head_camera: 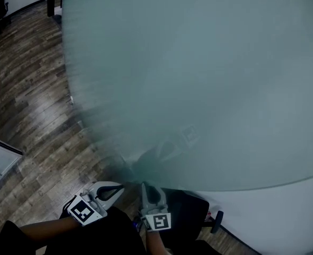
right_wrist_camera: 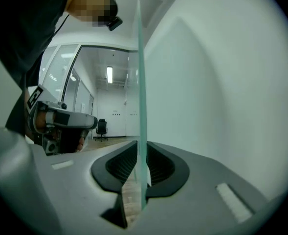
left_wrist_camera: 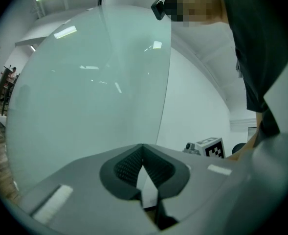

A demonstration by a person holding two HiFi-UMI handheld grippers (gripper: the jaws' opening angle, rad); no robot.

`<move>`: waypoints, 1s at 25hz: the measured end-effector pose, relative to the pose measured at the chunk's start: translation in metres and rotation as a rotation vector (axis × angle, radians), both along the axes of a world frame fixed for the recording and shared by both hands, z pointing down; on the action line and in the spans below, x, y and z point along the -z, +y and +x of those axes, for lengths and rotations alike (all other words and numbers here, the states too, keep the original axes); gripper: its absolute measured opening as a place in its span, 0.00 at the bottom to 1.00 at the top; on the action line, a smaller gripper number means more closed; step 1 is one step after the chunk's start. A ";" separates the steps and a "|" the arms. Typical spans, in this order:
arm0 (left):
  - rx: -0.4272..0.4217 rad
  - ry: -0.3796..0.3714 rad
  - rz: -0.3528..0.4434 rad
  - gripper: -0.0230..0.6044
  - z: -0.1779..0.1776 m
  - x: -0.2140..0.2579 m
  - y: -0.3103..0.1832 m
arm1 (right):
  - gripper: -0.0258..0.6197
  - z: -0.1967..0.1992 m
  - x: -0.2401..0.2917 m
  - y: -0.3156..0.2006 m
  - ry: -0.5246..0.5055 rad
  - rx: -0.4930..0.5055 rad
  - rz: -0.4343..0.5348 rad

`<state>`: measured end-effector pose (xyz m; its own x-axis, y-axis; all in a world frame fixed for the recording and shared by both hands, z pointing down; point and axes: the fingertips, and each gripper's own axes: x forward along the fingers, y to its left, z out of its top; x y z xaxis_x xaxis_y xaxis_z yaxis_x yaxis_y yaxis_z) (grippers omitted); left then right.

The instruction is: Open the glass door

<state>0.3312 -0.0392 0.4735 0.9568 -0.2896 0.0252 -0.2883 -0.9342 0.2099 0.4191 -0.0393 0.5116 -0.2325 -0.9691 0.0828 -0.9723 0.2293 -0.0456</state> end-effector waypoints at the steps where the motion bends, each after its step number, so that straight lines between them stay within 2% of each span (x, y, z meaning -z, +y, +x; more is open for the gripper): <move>1: -0.020 0.000 0.000 0.04 0.003 -0.001 0.001 | 0.13 0.004 0.001 -0.001 0.022 -0.005 0.004; 5: -0.080 0.012 -0.011 0.04 0.009 0.004 0.010 | 0.14 0.018 0.010 0.000 0.022 -0.050 0.002; 9: -0.083 0.021 -0.037 0.04 0.013 0.005 0.010 | 0.14 0.029 0.016 -0.003 0.014 -0.056 0.005; 16: -0.018 -0.002 -0.025 0.04 0.031 0.004 -0.009 | 0.14 0.051 0.016 -0.020 0.012 0.017 0.007; 25: 0.117 -0.020 -0.025 0.04 0.051 -0.001 -0.025 | 0.14 0.078 0.011 -0.042 -0.021 0.089 0.018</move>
